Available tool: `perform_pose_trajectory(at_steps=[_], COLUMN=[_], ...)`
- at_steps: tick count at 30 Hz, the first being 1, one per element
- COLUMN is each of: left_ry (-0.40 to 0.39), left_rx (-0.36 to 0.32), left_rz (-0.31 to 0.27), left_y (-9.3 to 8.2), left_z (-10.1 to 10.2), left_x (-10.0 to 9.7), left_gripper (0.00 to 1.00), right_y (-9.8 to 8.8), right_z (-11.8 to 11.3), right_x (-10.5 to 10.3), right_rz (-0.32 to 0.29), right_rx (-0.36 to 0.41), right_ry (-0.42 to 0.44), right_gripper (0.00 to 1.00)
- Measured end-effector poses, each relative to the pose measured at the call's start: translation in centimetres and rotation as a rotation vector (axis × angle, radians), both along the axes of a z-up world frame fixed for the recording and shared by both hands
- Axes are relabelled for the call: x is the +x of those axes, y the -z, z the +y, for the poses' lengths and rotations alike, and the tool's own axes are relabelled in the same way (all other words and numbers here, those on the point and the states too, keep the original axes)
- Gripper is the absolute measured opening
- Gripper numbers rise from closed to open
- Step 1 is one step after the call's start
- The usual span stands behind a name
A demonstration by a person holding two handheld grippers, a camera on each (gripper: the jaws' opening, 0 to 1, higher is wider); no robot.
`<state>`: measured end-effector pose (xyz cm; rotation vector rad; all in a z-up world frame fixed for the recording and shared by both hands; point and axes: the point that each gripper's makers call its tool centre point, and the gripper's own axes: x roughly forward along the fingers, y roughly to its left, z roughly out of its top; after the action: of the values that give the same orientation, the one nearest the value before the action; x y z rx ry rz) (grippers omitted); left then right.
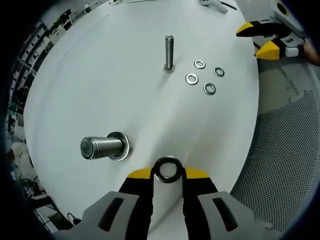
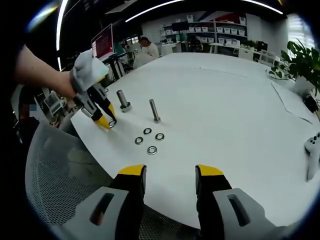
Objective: Place the washer onto the threaded stud by aligning its center hole with the stud, sliding it down to the base, and recovering from edge contact or off-axis alignment until the washer reaches the visible bottom stop.
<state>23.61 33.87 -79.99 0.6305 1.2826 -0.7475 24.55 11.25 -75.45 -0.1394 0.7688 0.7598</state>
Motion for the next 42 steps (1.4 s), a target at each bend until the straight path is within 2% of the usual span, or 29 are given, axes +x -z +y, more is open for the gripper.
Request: perform_pose_trajectory(at_steps=[10, 16, 22, 30, 35, 42], left_ry=[-0.014, -0.02, -0.028, -0.034, -0.042, -0.019], left_rx=[-0.042, -0.047, -0.038, -0.042, -0.067, -0.059], left_rz=[-0.026, -0.038, -0.043, -0.062, -0.059, -0.075], left_y=[-0.1, -0.6, -1.1, -2.4, -3.8, -5.2], left_z=[0.1, 0.3, 1.4, 2.4, 2.2, 3.1], left_x=[0.2, 0.5, 0.6, 1.1, 1.2, 1.7], left_gripper=[0.18, 0.18, 0.18, 0.18, 0.18, 0.18], right_y=[-0.1, 0.0, 0.0, 0.0, 0.0, 0.0], right_z=[-0.1, 0.0, 0.0, 0.1, 0.1, 0.1], right_x=[0.0, -0.1, -0.1, -0.2, -0.2, -0.1], right_rz=[-0.002, -0.002, -0.002, -0.002, -0.001, 0.0], right_rx=[0.0, -0.005, -0.007, -0.006, -0.005, -0.001], right_ry=[0.004, -0.003, -0.004, -0.008, -0.009, -0.007], right_gripper=[0.42, 0.42, 0.41, 0.41, 0.41, 0.41])
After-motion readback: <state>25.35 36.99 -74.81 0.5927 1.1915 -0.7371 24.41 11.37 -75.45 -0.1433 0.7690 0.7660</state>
